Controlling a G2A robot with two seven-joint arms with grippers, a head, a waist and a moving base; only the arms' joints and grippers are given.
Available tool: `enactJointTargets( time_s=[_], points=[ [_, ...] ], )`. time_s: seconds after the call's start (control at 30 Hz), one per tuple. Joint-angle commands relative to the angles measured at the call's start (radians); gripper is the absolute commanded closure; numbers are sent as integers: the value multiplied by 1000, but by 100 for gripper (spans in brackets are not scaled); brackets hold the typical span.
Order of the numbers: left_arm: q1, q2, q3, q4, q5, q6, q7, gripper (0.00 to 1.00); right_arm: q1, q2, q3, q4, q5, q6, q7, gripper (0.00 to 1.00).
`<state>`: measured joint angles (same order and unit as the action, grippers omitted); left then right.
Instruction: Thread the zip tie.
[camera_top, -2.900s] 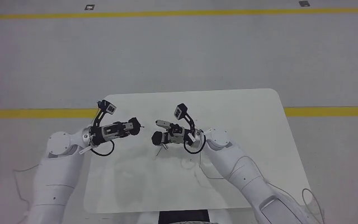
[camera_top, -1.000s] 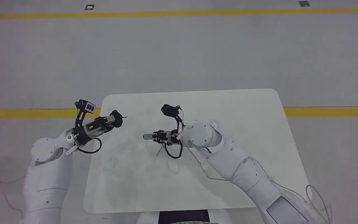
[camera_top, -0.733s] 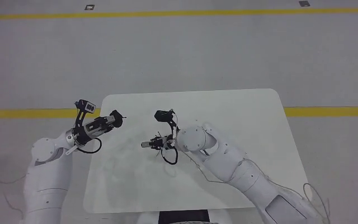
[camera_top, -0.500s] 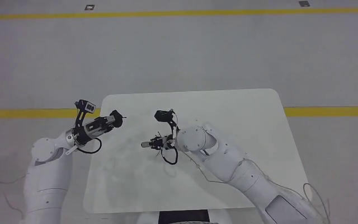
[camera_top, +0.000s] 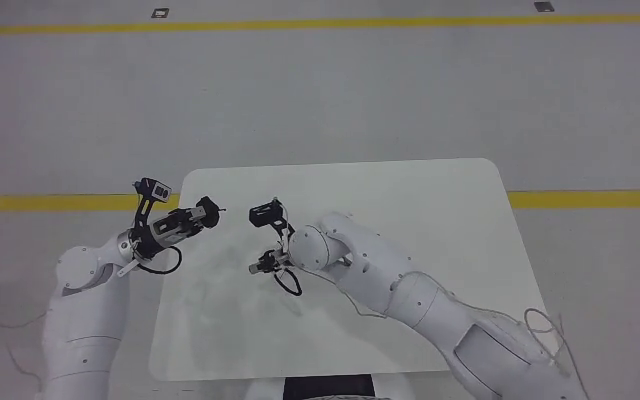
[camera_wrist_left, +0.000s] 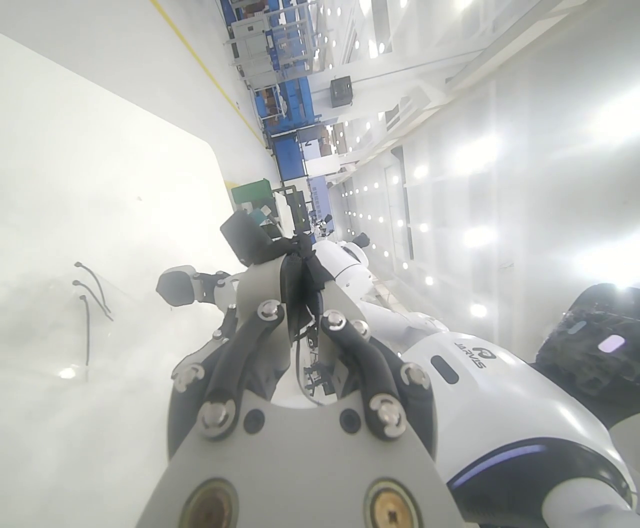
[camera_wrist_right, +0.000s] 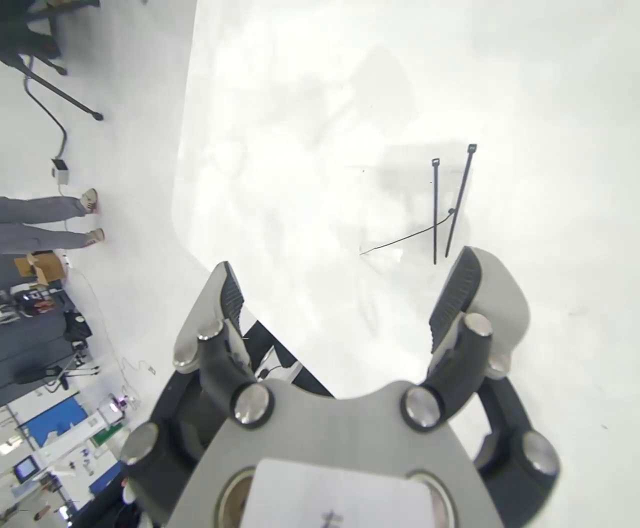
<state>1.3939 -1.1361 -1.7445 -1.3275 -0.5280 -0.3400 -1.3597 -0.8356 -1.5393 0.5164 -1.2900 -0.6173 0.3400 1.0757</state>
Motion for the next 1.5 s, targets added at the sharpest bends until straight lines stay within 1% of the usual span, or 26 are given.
enactJointTargets(
  time_s=[0.0, 0.33, 0.4, 0.47, 0.57, 0.67, 0.73, 0.77, 0.8, 0.83, 1.0, 1.17, 1.47],
  points=[
    [0, 0, 0, 0, 0, 0, 0, 100, 9, -15, -6, 24, 0, 0, 21, 0],
    [0, 0, 0, 0, 0, 0, 0, 100, 9, -15, -6, 24, 0, 0, 21, 0],
    [0, 0, 0, 0, 0, 0, 0, 100, -3, -14, -6, 29, -4, -12, 5, 0],
    [0, 0, 0, 0, 0, 0, 0, 100, -2, -15, -12, 33, -20, -16, 14, 0],
    [0, 0, 0, 0, 0, 0, 0, 100, 12, -24, -26, 49, -22, -29, 34, 0],
    [0, 0, 0, 0, 0, 0, 0, 100, 29, -41, -42, 77, -25, -22, 29, 0],
    [0, 0, 0, 0, 0, 0, 0, 100, 43, -55, -57, 103, -35, -5, 26, 0],
    [0, 0, 0, 0, 0, 0, 0, 100, 47, -61, -61, 111, -32, 0, 22, 5],
    [0, 0, 0, 0, 0, 0, 0, 100, 51, -69, -65, 125, -27, 0, 15, 31],
    [0, 0, 0, 0, 0, 0, 0, 100, 54, -75, -69, 138, -28, 0, 11, 51],
    [0, 0, 0, 0, 0, 0, 0, 100, 66, -103, -79, 200, -30, 0, -10, 60],
    [0, 0, 0, 0, 0, 0, 0, 100, 71, -125, -81, 249, -46, 0, -17, 59],
    [0, 0, 0, 0, 0, 0, 0, 100, 66, -155, -70, 298, -111, 0, -25, 64]
  ],
)
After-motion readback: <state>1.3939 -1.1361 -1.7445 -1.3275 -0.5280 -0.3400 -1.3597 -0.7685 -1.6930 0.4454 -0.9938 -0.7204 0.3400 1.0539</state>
